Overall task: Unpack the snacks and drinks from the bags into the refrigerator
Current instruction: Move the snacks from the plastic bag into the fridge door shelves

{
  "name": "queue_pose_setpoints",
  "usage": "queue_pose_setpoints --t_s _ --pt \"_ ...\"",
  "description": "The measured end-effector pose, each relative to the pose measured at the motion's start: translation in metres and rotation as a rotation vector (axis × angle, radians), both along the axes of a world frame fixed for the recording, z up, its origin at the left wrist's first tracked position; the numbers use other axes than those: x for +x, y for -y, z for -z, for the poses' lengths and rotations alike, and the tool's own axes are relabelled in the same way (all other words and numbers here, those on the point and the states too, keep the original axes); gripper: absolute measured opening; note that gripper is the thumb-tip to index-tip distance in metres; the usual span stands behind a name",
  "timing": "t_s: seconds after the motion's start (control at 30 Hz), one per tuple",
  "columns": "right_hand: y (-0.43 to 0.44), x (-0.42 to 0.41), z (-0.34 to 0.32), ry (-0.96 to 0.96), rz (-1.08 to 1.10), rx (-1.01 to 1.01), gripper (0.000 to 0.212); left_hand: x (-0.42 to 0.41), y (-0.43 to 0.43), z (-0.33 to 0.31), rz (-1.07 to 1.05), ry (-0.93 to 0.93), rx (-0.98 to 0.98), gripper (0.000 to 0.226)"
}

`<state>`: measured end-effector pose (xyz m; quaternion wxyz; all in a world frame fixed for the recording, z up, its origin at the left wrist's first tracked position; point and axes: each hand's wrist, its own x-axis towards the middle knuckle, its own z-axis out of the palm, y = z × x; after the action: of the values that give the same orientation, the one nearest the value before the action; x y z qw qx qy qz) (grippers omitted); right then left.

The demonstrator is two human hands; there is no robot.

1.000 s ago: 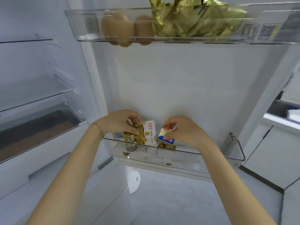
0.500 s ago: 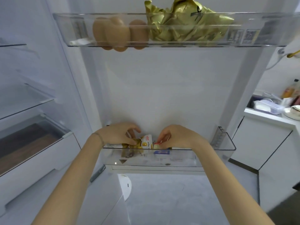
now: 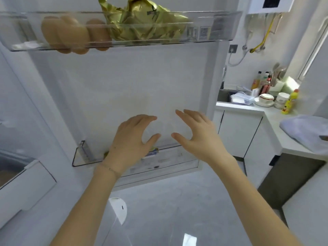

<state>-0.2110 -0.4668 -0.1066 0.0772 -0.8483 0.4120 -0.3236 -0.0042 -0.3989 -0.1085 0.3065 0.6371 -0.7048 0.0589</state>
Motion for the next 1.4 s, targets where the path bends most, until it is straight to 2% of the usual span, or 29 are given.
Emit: queue_pose_setpoints --t_s 0.27,0.4,0.6,0.73,1.07,1.4 --pt "0.004 -0.12 0.012 -0.07 0.254 0.075 0.071 -0.119 0.051 0.002 0.249 0.173 -0.029 0.067" --pt "0.012 -0.191 0.016 -0.104 0.387 0.071 0.075 -0.189 0.083 0.007 0.3 0.226 -0.013 0.067" --pt "0.03 -0.303 0.02 -0.108 0.563 0.036 0.079 -0.295 0.134 0.025 0.307 0.175 -0.004 0.082" --pt "0.041 -0.37 0.03 -0.094 0.653 0.031 0.079 -0.363 0.161 0.04 0.34 0.201 -0.028 0.082" --pt "0.073 -0.503 0.061 -0.105 0.877 0.147 0.076 -0.521 0.239 0.068 0.561 0.213 0.023 0.082" --pt "0.152 -0.616 0.077 -0.144 1.131 0.216 0.076 -0.659 0.366 0.087 0.804 0.207 -0.023 0.077"
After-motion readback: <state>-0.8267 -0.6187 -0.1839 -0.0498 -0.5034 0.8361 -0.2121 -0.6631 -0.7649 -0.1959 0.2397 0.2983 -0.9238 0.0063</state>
